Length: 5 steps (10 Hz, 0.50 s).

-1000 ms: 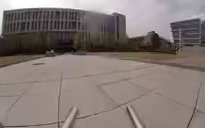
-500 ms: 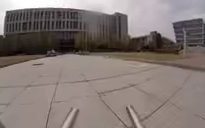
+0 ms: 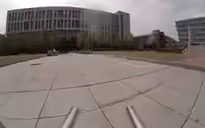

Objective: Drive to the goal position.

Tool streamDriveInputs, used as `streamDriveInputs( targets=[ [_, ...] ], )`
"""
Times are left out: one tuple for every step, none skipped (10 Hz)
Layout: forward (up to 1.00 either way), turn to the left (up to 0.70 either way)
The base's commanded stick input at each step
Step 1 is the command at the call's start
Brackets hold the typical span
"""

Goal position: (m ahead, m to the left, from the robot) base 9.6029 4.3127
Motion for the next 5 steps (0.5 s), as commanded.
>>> streamDriveInputs(
  targets=[
    [0.7, 0.0],
    [0.7, 0.0],
    [0.7, 0.0],
    [0.7, 0.0],
    [0.7, 0.0]
  ],
)
